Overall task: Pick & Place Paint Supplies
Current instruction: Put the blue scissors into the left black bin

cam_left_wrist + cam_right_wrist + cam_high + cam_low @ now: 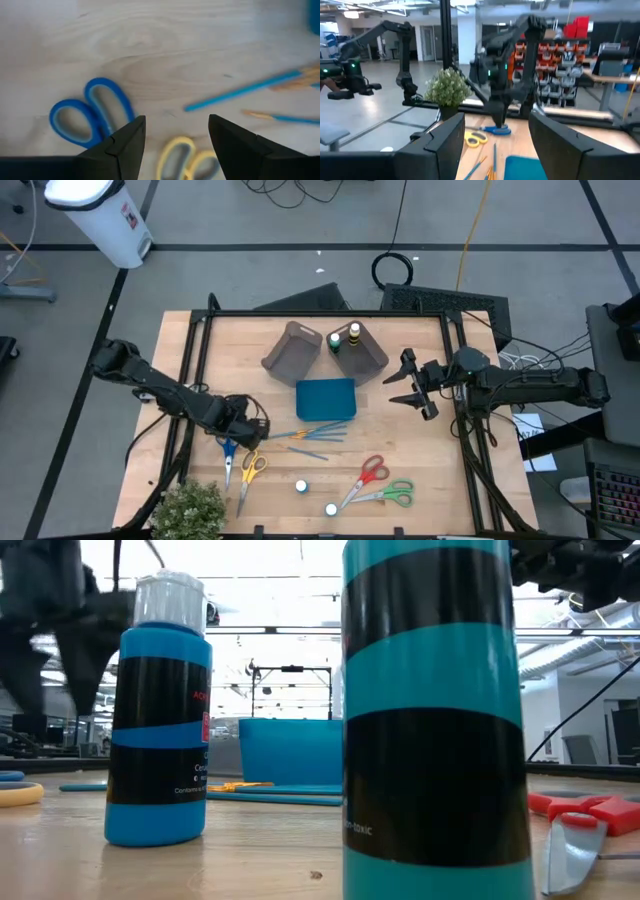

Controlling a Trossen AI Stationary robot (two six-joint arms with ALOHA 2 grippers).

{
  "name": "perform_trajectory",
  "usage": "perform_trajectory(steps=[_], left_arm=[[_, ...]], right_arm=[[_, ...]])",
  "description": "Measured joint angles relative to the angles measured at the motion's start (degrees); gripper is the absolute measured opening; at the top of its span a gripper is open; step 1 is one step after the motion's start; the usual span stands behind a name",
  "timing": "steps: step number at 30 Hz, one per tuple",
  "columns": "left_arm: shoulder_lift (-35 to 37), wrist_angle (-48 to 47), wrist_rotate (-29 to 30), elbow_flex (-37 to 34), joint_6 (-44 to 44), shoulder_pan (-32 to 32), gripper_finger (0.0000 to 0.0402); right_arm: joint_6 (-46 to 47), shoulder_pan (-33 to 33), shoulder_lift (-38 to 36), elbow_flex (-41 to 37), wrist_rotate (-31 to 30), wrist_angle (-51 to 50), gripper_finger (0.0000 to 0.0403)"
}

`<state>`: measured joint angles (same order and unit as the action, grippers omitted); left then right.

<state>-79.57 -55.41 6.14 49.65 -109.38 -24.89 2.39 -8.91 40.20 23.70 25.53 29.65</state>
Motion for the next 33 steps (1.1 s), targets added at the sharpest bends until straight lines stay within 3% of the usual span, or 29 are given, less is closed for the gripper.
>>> perform_trajectory(steps=[9, 14, 33], left_arm=[[0.0, 7.2, -1.2, -7.5, -5.2, 0.0, 0.0225], [0.0, 8.4, -5.2, -10.0, -7.9, 0.0, 0.0225], [0.2, 12.9, -5.1, -16.5, -9.1, 0.1, 0.0225]], right_arm=[[-3.2, 0.0, 0.0, 0.0, 0.0, 3.2, 0.0212], [-4.0, 0.0, 0.0, 0.0, 0.0, 3.2, 0.0212], [-1.6, 0.0, 0.0, 0.0, 0.0, 3.1, 0.0203]])
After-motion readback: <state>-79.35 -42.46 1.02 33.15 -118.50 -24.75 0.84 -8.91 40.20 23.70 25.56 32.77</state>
